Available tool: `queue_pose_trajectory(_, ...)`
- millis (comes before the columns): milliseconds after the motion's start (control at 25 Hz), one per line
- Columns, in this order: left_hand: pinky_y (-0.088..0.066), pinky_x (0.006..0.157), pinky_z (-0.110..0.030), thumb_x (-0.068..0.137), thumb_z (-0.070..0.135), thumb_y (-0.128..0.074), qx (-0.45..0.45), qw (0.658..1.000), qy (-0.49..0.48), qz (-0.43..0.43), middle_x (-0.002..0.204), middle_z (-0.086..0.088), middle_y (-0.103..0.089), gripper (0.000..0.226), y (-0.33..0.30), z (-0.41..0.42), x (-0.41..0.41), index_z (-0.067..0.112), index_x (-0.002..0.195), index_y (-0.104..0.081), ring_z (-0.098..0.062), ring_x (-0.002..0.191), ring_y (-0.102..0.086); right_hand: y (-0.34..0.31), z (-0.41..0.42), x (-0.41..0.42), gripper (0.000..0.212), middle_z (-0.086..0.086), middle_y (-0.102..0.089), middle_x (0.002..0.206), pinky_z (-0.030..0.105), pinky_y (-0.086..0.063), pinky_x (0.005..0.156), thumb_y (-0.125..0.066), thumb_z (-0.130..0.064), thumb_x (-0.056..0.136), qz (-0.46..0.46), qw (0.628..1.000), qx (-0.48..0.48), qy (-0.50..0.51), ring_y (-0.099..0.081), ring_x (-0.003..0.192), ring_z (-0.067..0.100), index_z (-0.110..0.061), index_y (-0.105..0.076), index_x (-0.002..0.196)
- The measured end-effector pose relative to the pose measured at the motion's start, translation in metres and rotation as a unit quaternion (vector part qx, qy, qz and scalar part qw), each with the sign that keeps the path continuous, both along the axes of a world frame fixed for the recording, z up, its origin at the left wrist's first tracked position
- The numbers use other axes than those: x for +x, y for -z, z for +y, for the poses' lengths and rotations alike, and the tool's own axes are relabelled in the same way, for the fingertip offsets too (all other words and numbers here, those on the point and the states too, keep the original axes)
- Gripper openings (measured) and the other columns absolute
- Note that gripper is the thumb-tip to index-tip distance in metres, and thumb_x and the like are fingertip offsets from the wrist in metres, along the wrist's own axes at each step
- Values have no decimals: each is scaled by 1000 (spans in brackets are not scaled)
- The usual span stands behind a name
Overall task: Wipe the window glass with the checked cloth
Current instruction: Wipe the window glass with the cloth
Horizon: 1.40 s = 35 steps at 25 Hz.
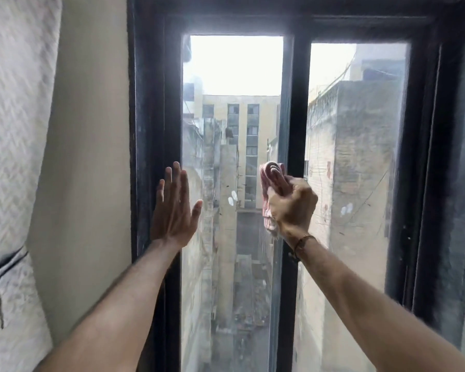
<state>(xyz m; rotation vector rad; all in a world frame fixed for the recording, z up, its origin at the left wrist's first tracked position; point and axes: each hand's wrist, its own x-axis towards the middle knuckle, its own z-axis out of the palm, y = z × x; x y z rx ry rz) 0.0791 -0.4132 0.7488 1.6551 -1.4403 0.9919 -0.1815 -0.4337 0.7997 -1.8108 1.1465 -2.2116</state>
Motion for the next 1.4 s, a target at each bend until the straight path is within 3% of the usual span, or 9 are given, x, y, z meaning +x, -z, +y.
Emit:
queue_pose_trajectory(200,10,134,-42,102,57,5,-59,998,-1,39,178,-16,5,84,-9,-36,30,4,168,-1,-28,166,8,-27,-64,38,43,17,-70,136,43,-45,119,-71,1,89,215,955,-191,72,-65,131,32,-1,-67,132)
queue_pose_trajectory(400,4,136,-44,105,46,-8,-111,993,-43,-10,179,-13,-3,73,-2,-47,37,9,168,-1,-29,167,-1,61,-94,38,44,12,-51,153,31,-21,132,-56,-15,100,353,902,-247,12,-42,151,24,-4,-57,143)
queue_pose_trajectory(520,2,136,-45,103,44,-19,-113,992,-52,-19,179,-13,-4,76,-4,-49,40,8,168,-3,-28,167,-1,144,-98,19,48,8,-53,153,41,-37,126,-60,-21,100,525,801,-288,9,-39,153,19,-12,-52,146)
queue_pose_trajectory(640,3,136,-45,104,48,-14,-113,992,-54,-22,179,-13,-4,76,-2,-49,40,8,168,-3,-28,167,0,146,-110,-5,48,4,-52,157,42,-21,133,-62,-23,101,654,677,-336,39,-37,155,18,-17,-54,148)
queue_pose_trajectory(960,-1,136,-47,105,48,-6,-115,992,-51,-19,179,-11,-4,75,2,-48,41,8,169,-6,-27,167,0,-12,-97,73,47,14,-50,157,54,-35,125,-57,-16,106,370,881,-290,55,-40,153,28,-11,-44,151)
queue_pose_trajectory(1040,-2,136,-48,105,44,-13,-117,992,-48,-17,179,-11,-4,73,4,-48,42,8,169,-7,-26,167,-1,43,-96,72,41,12,-53,155,50,-33,128,-55,-15,106,430,850,-302,24,-40,153,26,-12,-51,147)
queue_pose_trajectory(1240,1,136,-45,104,51,2,-116,992,-46,-15,179,-10,-4,77,1,-45,40,10,169,-5,-26,167,0,119,-93,33,43,7,-53,158,41,-17,132,-55,-16,102,669,653,-355,7,-39,154,21,-13,-58,145)
queue_pose_trajectory(1320,0,136,-47,104,51,2,-111,993,-49,-13,179,-11,-4,77,-1,-44,38,10,169,-4,-27,167,0,78,-93,37,40,7,-55,156,45,-23,132,-54,-19,104,666,655,-355,6,-41,153,22,-15,-59,144)
queue_pose_trajectory(1400,-2,136,-49,105,48,-3,-108,993,-48,-11,179,-11,-4,75,2,-43,38,10,169,-4,-27,167,0,21,-96,50,37,9,-59,151,49,-31,129,-48,-23,109,585,727,-357,38,-50,147,28,-17,-57,144)
